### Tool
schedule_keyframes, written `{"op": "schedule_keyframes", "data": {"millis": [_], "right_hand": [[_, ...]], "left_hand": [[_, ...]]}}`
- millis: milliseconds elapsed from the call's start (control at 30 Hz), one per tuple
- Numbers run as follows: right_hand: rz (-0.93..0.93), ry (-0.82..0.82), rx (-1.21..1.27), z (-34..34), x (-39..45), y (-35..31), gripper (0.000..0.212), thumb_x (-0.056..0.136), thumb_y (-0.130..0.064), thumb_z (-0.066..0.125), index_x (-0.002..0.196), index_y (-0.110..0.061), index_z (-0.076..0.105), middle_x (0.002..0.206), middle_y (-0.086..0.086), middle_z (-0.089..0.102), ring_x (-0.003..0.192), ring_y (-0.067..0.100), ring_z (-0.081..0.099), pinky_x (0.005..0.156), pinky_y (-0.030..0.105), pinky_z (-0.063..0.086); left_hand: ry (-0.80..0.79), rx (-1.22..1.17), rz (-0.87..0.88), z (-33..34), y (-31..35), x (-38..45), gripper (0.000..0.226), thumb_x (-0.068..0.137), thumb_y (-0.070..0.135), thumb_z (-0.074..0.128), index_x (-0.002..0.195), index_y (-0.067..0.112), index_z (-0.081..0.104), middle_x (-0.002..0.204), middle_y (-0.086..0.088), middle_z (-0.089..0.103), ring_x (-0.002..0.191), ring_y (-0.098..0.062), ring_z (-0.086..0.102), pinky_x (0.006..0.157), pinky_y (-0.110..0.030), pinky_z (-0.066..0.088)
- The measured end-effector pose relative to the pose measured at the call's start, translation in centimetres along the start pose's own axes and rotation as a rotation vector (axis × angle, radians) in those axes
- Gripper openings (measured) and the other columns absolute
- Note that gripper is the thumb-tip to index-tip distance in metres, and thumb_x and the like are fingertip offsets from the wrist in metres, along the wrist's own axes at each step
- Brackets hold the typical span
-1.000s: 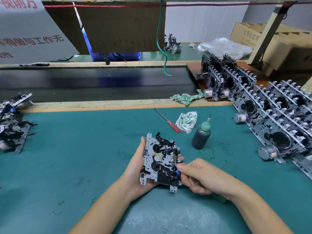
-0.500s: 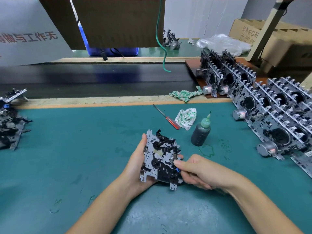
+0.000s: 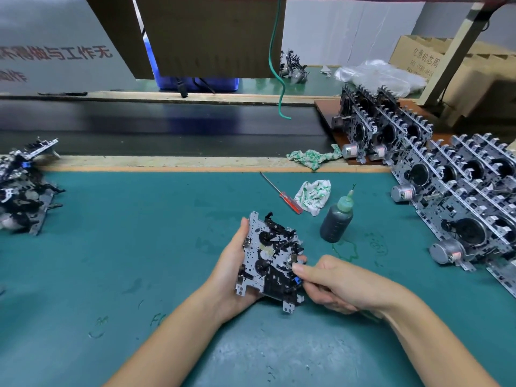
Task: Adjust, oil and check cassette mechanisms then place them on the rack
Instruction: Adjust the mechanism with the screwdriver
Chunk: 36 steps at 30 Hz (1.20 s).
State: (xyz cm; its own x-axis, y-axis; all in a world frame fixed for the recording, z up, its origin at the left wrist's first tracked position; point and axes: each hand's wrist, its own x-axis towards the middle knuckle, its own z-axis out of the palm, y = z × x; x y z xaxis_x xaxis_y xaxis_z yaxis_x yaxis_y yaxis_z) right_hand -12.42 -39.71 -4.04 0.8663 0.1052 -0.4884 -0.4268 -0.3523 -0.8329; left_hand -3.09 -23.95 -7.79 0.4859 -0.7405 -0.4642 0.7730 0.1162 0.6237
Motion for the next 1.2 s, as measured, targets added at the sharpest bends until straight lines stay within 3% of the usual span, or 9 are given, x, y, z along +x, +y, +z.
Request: {"op": "schedule_keyframes", "data": {"millis": [133, 267, 467, 633, 733, 900, 1000, 1100, 1200], "right_hand": [[-0.048, 0.049, 0.065, 0.1, -0.4, 0.3, 0.063, 0.097, -0.042, 0.039, 0.039, -0.02, 0.044, 0.027, -0.003, 0.026, 0.027, 0.01, 0.018, 0.035, 0.016, 0.021], [-0.143, 0.276, 0.255, -0.8, -0.3, 0.6, 0.05, 0.096, -0.041, 0.039, 0.056, -0.013, 0.051, 0.029, 0.001, 0.028, 0.026, 0.01, 0.016, 0.034, 0.013, 0.019], [-0.154, 0.416, 0.112, -0.6, 0.5, 1.1, 0.039, 0.101, -0.027, 0.039, 0.068, -0.012, 0.052, 0.045, 0.007, 0.052, 0.028, 0.013, 0.039, 0.034, 0.018, 0.026], [-0.185, 0.772, -0.692, -0.3, 0.4, 1.9, 0.023, 0.09, -0.045, 0.052, 0.085, -0.026, 0.065, 0.066, -0.008, 0.063, 0.062, 0.012, 0.057, 0.065, 0.031, 0.047], [-0.309, 0.628, -0.752, -0.5, -0.1, 1.9, 0.041, 0.084, -0.04, 0.063, 0.123, -0.039, 0.054, 0.095, -0.02, 0.06, 0.084, 0.0, 0.048, 0.079, 0.026, 0.045], [-0.437, 0.478, -0.92, -0.7, -1.1, 2.0, 0.047, 0.077, -0.044, 0.069, 0.118, -0.023, 0.062, 0.112, -0.011, 0.06, 0.112, 0.01, 0.047, 0.095, 0.018, 0.028], [-0.4, 0.491, -0.964, -0.4, -1.9, 2.2, 0.052, 0.067, -0.063, 0.071, 0.103, -0.026, 0.065, 0.101, -0.014, 0.06, 0.103, 0.005, 0.048, 0.09, 0.013, 0.022], [-0.447, 0.679, -0.955, 1.0, -2.9, 2.9, 0.051, 0.061, -0.069, 0.066, 0.079, -0.022, 0.064, 0.08, -0.012, 0.06, 0.081, 0.009, 0.054, 0.08, 0.017, 0.029], [-0.467, 0.814, -0.968, 2.4, -3.1, 3.5, 0.048, 0.067, -0.069, 0.054, 0.074, -0.021, 0.061, 0.072, -0.012, 0.056, 0.071, 0.011, 0.054, 0.075, 0.02, 0.032]], "left_hand": [[-0.029, -0.061, 0.015, 0.0, 0.2, -0.6, 0.082, 0.085, 0.07, 0.032, 0.118, 0.003, 0.066, 0.124, -0.024, 0.06, 0.108, -0.034, 0.063, 0.093, -0.043, 0.048], [-0.074, -0.209, 0.041, 0.0, 0.5, -1.1, 0.094, 0.074, 0.074, 0.044, 0.121, -0.007, 0.059, 0.134, -0.033, 0.048, 0.117, -0.047, 0.053, 0.102, -0.057, 0.04], [-0.151, -0.299, 0.03, -0.3, 0.8, -1.1, 0.102, 0.07, 0.079, 0.044, 0.121, -0.008, 0.058, 0.135, -0.031, 0.048, 0.121, -0.05, 0.049, 0.107, -0.059, 0.032], [-0.277, -0.137, -0.088, -0.8, 1.5, -1.3, 0.104, 0.071, 0.084, 0.041, 0.128, -0.001, 0.056, 0.139, -0.028, 0.045, 0.125, -0.047, 0.046, 0.106, -0.062, 0.031], [-0.308, 0.078, -0.184, -0.9, 2.2, -1.8, 0.103, 0.067, 0.08, 0.057, 0.135, 0.003, 0.05, 0.142, -0.028, 0.042, 0.124, -0.047, 0.044, 0.103, -0.061, 0.035], [-0.139, 0.225, -0.248, -0.8, 2.6, -1.9, 0.086, 0.068, 0.074, 0.055, 0.113, 0.003, 0.069, 0.122, -0.023, 0.062, 0.111, -0.036, 0.061, 0.102, -0.047, 0.044], [-0.053, 0.27, -0.241, -1.0, 3.2, -2.1, 0.082, 0.068, 0.077, 0.045, 0.08, 0.001, 0.074, 0.091, -0.019, 0.071, 0.084, -0.028, 0.069, 0.083, -0.038, 0.056], [0.022, 0.357, -0.168, -1.5, 3.8, -3.2, 0.086, 0.072, 0.073, 0.042, 0.096, -0.005, 0.068, 0.098, -0.021, 0.069, 0.082, -0.029, 0.068, 0.08, -0.038, 0.057], [0.425, 1.017, 0.117, -1.4, 3.3, -6.0, 0.084, 0.061, 0.085, 0.034, 0.083, 0.012, 0.07, 0.066, -0.001, 0.071, 0.059, -0.02, 0.066, 0.062, -0.03, 0.054]]}}
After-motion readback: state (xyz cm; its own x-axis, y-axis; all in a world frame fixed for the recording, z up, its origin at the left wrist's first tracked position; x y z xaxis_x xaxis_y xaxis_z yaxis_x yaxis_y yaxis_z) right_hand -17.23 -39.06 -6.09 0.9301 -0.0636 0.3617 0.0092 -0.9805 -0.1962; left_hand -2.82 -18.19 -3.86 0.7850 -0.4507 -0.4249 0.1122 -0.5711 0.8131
